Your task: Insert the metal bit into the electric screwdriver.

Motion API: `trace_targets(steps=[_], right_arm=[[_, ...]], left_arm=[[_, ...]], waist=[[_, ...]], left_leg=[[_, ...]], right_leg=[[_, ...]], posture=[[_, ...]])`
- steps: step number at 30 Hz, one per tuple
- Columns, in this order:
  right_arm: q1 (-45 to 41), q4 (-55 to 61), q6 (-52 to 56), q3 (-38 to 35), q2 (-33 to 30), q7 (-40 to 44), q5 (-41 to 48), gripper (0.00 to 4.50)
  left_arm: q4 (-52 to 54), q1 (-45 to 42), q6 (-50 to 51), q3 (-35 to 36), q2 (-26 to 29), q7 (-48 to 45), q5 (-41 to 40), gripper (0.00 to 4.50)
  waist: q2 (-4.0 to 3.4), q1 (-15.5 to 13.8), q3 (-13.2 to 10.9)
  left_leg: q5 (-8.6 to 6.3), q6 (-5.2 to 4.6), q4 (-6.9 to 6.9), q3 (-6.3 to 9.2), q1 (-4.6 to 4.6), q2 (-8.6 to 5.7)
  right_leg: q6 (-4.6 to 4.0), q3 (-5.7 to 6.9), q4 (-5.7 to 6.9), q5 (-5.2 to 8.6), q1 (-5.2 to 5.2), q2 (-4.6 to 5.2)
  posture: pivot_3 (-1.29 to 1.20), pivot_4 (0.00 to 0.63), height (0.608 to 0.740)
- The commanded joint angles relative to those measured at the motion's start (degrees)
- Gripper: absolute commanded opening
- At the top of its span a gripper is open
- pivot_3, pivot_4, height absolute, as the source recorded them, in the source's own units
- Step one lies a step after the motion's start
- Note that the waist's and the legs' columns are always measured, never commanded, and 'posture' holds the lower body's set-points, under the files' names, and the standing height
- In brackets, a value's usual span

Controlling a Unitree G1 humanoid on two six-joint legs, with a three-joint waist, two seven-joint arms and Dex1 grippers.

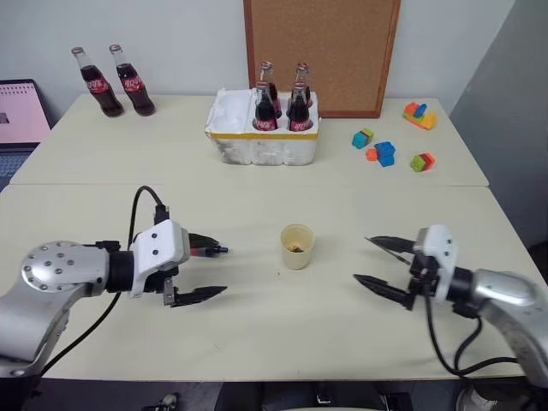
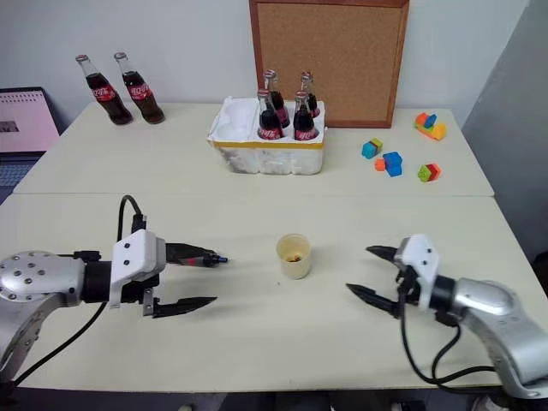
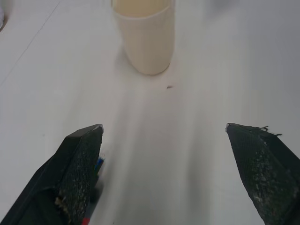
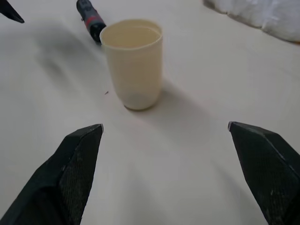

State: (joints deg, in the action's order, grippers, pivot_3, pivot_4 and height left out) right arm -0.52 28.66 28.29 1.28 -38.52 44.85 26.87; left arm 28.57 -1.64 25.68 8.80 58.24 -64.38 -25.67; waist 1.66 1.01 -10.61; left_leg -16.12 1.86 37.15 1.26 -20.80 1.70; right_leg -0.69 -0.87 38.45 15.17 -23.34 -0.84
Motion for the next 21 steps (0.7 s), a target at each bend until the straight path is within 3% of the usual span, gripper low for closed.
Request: trace_targets(steps=[1,8,21], right_arm=[[-3.3,-4.6,-2.9,4.8,4.5,-2.9,-4.8,4.50],[-8.6,-16.0,-7.6,10.9,11.9,-3.9,-11.0,4.50],[-18.3,-28.8,-13.0,17.9,20.0,-1.7,-17.2,4.50]], left_arm=[[1.5,-0.3,-2.2,-1.7,-0.1,-1.1,0.4,4.36],[0.2,0.7,-4.8,-2.5,0.3,-2.4,1.5,4.36],[0.4,5.2,-7.4,-1.6,-0.2,-2.5,2.2,4.36]], waist=[[0.00,0.2,0.0],[-0.01,0.6,0.0],[-0.01,0.7,0.0]], left_leg=[[0.00,0.00,0.02,-0.01,0.01,-0.02],[0.00,-0.01,0.18,-0.02,0.05,-0.01],[0.00,-0.01,0.19,0.03,0.02,0.03]], right_leg=[[0.00,-0.03,0.07,0.00,-0.02,0.00],[-0.06,-0.01,0.45,0.03,-0.13,-0.03],[-0.11,0.00,0.52,0.06,-0.20,-0.06]], posture=[[0.00,0.150,0.740],[0.00,0.150,0.740],[0.00,0.150,0.740]])
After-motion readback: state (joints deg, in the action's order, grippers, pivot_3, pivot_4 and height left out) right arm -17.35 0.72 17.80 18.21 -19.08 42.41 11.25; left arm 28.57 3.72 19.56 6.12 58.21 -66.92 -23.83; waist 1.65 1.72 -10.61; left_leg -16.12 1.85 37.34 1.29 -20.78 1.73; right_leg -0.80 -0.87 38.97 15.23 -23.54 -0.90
